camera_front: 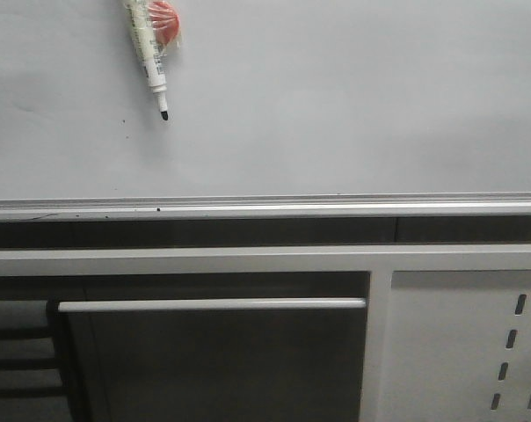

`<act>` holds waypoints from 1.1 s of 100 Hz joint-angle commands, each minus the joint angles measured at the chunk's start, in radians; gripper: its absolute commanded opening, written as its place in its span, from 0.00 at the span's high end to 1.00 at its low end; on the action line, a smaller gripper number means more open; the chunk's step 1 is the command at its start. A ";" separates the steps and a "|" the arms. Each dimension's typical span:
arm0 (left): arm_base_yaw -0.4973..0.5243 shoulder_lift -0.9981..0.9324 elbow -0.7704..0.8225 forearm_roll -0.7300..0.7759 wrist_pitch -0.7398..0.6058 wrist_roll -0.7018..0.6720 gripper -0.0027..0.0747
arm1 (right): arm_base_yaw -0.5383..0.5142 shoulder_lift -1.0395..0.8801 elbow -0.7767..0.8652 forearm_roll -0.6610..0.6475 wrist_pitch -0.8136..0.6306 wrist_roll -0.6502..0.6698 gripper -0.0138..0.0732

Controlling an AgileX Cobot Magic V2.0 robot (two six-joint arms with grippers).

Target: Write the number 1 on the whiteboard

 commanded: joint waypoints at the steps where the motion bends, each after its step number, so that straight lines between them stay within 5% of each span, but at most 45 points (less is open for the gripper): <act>1: 0.003 0.064 -0.064 -0.083 0.115 0.041 0.36 | -0.006 0.009 -0.035 0.021 -0.056 -0.032 0.32; 22: 0.003 0.196 -0.123 -0.087 0.410 0.082 0.43 | -0.006 0.009 -0.035 0.021 -0.060 -0.034 0.36; 38: 0.003 0.237 -0.123 -0.097 0.465 0.082 0.54 | -0.006 0.009 -0.035 0.021 -0.060 -0.036 0.36; 54: 0.003 0.238 -0.123 -0.097 0.454 0.125 0.79 | -0.006 0.009 -0.035 0.021 -0.074 -0.036 0.36; 61: 0.003 0.216 -0.123 -0.095 0.400 0.154 0.99 | -0.006 0.009 -0.035 0.021 -0.077 -0.036 0.36; 90: -0.004 -0.111 -0.063 -0.138 -0.170 0.150 0.99 | -0.006 0.011 -0.035 0.021 -0.090 -0.036 0.36; 110: -0.116 -0.229 -0.022 -0.166 -0.515 0.140 0.99 | -0.006 0.016 -0.035 0.021 -0.095 -0.036 0.36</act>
